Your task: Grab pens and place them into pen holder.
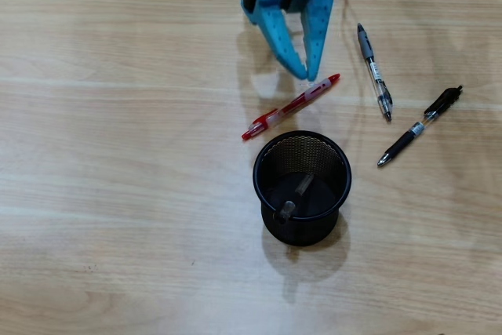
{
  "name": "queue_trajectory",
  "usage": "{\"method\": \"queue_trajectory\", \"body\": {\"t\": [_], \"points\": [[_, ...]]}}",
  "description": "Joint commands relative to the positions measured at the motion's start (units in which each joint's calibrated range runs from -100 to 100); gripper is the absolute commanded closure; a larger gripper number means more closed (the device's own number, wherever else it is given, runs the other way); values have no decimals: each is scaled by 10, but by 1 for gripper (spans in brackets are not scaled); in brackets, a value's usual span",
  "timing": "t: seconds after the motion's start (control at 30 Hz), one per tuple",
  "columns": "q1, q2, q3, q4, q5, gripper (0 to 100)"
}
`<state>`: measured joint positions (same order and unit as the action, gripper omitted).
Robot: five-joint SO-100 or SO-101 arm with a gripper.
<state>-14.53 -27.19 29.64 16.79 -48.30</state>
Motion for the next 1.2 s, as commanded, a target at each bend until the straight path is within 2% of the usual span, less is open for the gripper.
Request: {"method": "queue_trajectory", "body": {"t": [0.0, 0.1, 0.27, 0.5, 0.7, 0.73, 0.9, 1.17], "points": [[-23, -67, -59, 92, -1, 98], [-47, -99, -76, 154, -4, 98], [-106, -150, -72, 250, -63, 98], [-183, -157, -72, 286, -131, 98], [-230, -113, -76, 307, -242, 98], [-242, -91, -81, 340, -286, 98], [-258, -36, -127, 492, -382, 98], [-213, 47, -227, 688, -395, 98]]}}
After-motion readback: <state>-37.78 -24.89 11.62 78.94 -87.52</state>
